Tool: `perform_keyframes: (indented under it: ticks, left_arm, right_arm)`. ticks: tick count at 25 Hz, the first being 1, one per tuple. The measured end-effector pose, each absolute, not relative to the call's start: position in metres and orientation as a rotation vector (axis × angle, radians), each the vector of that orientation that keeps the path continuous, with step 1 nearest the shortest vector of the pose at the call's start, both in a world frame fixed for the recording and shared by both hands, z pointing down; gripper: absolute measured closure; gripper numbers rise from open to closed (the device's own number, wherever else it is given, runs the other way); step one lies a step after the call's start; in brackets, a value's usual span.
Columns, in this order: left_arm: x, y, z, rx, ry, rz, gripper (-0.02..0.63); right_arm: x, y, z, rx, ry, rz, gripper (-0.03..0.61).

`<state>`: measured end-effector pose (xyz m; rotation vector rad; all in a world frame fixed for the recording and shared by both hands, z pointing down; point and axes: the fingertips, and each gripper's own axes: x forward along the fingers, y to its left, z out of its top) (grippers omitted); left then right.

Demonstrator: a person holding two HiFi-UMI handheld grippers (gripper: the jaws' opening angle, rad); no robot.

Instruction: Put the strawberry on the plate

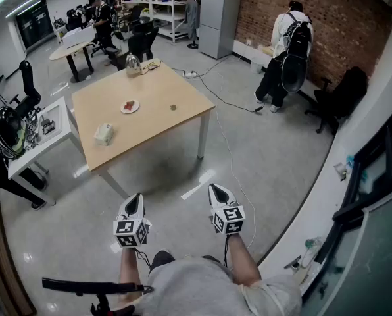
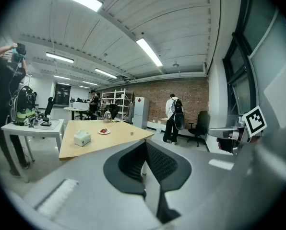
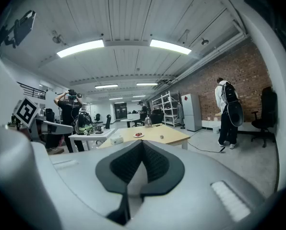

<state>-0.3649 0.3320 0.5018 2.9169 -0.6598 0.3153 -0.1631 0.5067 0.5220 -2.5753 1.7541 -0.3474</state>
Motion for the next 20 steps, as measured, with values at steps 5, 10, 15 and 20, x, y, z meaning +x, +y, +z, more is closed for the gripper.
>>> perform_keyframes:
  ticks: [5,10,15,20]
  left_arm:
    - [-0.359,0.332,0.502,2.921,-0.667,0.321,0.595]
    - [-0.355,0.329,0.499,2.919,-0.678,0.315,0.595]
    - [-0.344,0.321,0.501,2.921,-0.682,0.327,0.595]
    - [-0.328,0.304,0.511,2.913,-0.68,0.352,0.595]
  right_arm:
    - [-0.156,0.507,0.526,-2.551,1.733,-0.374,0.572]
    - [-0.151,0.503,0.526,-2.546,1.754,-0.369,0.572]
    - [-0.142,0.492,0.53,-2.559,1.777,-0.374,0.572]
    - [-0.126,0.474,0.54,-2.551,1.777,-0.405,0.572]
